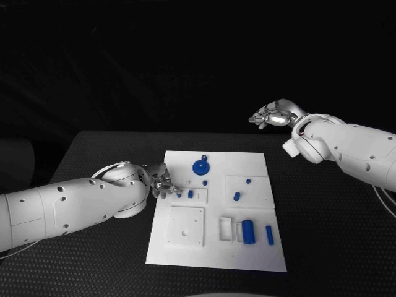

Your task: Assemble the parts on the task board

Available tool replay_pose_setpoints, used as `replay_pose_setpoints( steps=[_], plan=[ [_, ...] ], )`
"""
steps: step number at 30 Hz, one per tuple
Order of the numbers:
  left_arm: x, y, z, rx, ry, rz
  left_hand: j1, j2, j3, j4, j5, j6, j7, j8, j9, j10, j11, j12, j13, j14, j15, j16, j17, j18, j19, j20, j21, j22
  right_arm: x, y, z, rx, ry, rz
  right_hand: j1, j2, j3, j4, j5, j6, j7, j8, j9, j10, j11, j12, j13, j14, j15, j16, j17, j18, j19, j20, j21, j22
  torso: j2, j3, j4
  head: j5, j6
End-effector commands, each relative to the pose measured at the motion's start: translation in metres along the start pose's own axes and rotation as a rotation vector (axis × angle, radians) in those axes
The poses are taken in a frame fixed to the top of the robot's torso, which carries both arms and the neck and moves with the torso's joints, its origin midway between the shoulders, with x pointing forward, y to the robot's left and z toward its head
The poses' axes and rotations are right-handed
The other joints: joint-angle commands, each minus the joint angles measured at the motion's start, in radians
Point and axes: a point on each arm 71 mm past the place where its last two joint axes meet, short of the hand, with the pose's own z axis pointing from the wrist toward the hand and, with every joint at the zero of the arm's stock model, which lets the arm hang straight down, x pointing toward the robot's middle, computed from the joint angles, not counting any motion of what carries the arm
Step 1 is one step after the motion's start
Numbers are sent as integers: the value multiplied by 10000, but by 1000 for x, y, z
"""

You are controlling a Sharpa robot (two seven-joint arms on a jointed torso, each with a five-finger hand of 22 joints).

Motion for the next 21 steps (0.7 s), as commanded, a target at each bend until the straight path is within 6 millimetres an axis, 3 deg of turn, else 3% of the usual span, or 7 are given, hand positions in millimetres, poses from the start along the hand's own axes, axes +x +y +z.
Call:
replay_pose_setpoints(
  steps=[1, 6, 12, 14, 16, 18, 21],
  plan=[
    [-3, -3, -4, 600, -355, -1022, 74, -485, 224, 493, -160, -257, 87, -69, 41, -235, 99, -108, 14, -234, 98, -146, -52, 3, -131, -185, -109, 224, 0, 0, 0, -57, 53, 9, -49, -17, -17, -39, 49, -53, 104, 68, -17, 38, 1, -37, -6, 18, 49, -49, 15, 52, 40, 59, -37, 16, -2, 4, 5, -14, 23],
    [-7, -6, -6, 972, -461, -1911, 399, -892, 191, 1130, -443, -1151, 485, -337, 89, -1274, 551, -675, -195, -1182, 621, -704, -368, 3, -1115, 284, -451, 243, 0, 0, 0, -54, 49, 7, -52, -17, -17, -37, 50, -52, 104, 70, -18, 38, 1, -37, -5, 18, 49, -50, 16, 52, 41, 60, -40, 19, -5, 6, -3, 5, 42],
    [-18, -10, -8, 2126, -1600, -2507, 474, -929, 147, 1251, -498, -1254, 528, -355, 100, -1397, 607, -756, -237, -1306, 691, -764, -427, 3, -1269, 356, -497, 240, 0, 0, 0, -55, 57, 8, -52, -17, -17, -37, 51, -52, 104, 70, -18, 39, 1, -37, -5, 18, 49, -50, 16, 53, 42, 60, -41, 19, 3, 9, -5, -17, 57],
    [-22, -13, -9, 2753, -2004, -2425, 1692, -512, 407, 485, -82, -1311, 553, -345, 124, -1660, 722, -915, -308, -1538, 795, -884, -494, 3, -1481, 440, -516, 262, 0, 0, 0, -54, 55, 8, -50, -15, -16, -37, 52, -52, 104, 71, -18, 39, 1, -36, -5, 19, 49, -50, 17, 53, 42, 59, -42, 20, 1, 11, -4, -32, 77],
    [-24, -17, -11, 3362, -2237, -2336, 2604, -263, 401, -259, 204, -1314, 544, -319, 147, -1796, 791, -1021, -365, -1632, 867, -930, -541, 3, -1570, 533, -463, 267, 0, 0, 0, -48, 61, 7, -49, -13, -15, -38, 52, -51, 104, 72, -19, 40, 1, -36, -5, 19, 49, -50, 18, 54, 43, 59, -43, 22, 3, 12, -4, -45, 92],
    [-24, -22, -11, 3906, -2356, -2126, 3554, -21, 421, -1137, 255, -1234, 532, -284, 150, -1878, 874, -1169, -465, -1604, 896, -919, -585, 3, -1554, 598, -354, 262, 0, 0, 0, -45, 60, 8, -47, -12, -14, -39, 53, -52, 103, 72, -19, 40, 1, -36, -5, 19, 49, -51, 18, 54, 43, 59, -45, 23, 5, 10, -7, -62, 103],
    [-23, -32, -13, 4607, -2486, -1684, 4104, 135, 551, -1816, 239, -1064, 507, -325, 94, -1847, 910, -1372, -627, -1526, 892, -891, -646, 3, -1487, 650, -246, 249, 0, 0, 0, -46, 75, 10, -45, -10, -13, -40, 53, -51, 103, 73, -19, 41, 0, -36, -5, 20, 49, -51, 19, 55, 44, 59, -46, 24, 6, 2, -9, -105, 126]
  ],
)
